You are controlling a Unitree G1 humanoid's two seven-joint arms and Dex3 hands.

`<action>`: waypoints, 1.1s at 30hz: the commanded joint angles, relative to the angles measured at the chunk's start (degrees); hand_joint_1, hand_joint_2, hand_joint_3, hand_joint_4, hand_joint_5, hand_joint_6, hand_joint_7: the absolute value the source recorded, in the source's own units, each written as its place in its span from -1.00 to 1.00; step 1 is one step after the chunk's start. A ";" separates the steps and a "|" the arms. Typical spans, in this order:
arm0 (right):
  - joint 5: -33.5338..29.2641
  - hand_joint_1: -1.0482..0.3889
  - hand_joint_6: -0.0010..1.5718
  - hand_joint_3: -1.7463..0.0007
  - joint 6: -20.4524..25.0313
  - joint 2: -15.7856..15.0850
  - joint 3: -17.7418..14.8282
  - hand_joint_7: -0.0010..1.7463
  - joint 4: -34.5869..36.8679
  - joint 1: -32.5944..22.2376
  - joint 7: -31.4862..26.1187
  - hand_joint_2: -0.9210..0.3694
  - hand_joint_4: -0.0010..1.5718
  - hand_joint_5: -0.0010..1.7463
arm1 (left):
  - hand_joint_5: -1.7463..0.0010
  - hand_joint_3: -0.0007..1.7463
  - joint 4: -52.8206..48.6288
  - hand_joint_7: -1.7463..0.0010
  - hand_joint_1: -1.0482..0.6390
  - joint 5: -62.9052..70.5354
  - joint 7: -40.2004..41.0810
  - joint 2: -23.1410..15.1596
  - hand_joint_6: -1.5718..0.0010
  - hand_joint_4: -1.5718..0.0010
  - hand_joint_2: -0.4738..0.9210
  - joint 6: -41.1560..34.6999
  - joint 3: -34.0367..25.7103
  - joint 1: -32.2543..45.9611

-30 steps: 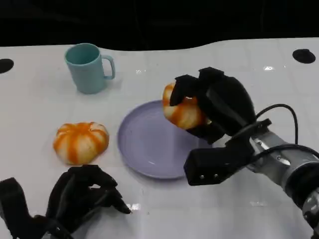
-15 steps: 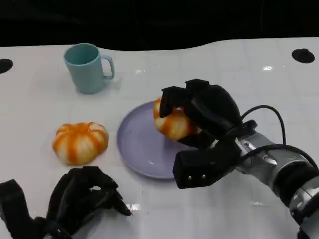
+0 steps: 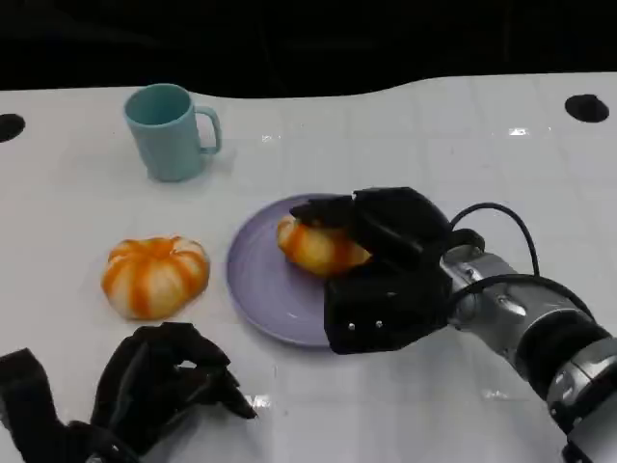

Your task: Grasp the bread from the table and place it into the plate.

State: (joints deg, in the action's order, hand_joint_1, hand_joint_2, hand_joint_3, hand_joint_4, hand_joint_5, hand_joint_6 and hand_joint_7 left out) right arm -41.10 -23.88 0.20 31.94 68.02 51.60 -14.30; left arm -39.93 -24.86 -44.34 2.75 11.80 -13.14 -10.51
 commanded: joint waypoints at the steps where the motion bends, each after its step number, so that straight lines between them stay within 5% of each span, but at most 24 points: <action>1: 1.65 -0.61 -0.84 0.61 0.91 -1.06 -0.79 -1.00 -1.43 0.22 3.02 -1.00 -0.89 -0.80 | 0.32 -1.00 -0.05 0.59 -1.00 -0.10 -0.06 -0.79 -1.00 -1.00 0.55 0.17 -0.21 0.29; 16: 5.79 -0.64 -0.82 0.63 -2.13 -6.66 -3.17 -0.98 -13.06 -6.26 9.48 -1.00 -0.87 -0.75 | 0.33 -1.00 -0.30 0.59 -1.00 -0.02 0.14 -0.55 -1.00 -1.00 0.55 0.33 -0.15 -0.01; 25: 6.26 -0.46 -0.66 0.80 -6.97 -12.49 -5.73 -0.92 -24.78 -15.09 7.04 -1.00 -0.74 -0.62 | 0.32 -1.00 -0.29 0.58 -1.00 0.02 0.62 -0.30 -1.00 -1.00 0.54 0.06 -0.23 -0.16; 33: 5.98 -0.05 -0.28 0.97 -11.13 -16.74 -8.79 -0.82 -34.01 -23.33 2.26 -0.98 -0.46 -0.40 | 0.32 -0.99 -0.95 0.58 -1.00 0.12 0.42 -0.34 -1.00 -1.00 0.55 0.50 -0.29 -0.50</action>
State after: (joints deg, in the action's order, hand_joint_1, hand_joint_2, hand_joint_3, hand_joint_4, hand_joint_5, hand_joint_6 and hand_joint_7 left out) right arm -35.24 -33.69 -14.64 24.59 36.39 30.53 -10.58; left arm -40.33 -24.80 -44.19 3.18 11.85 -13.17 -10.66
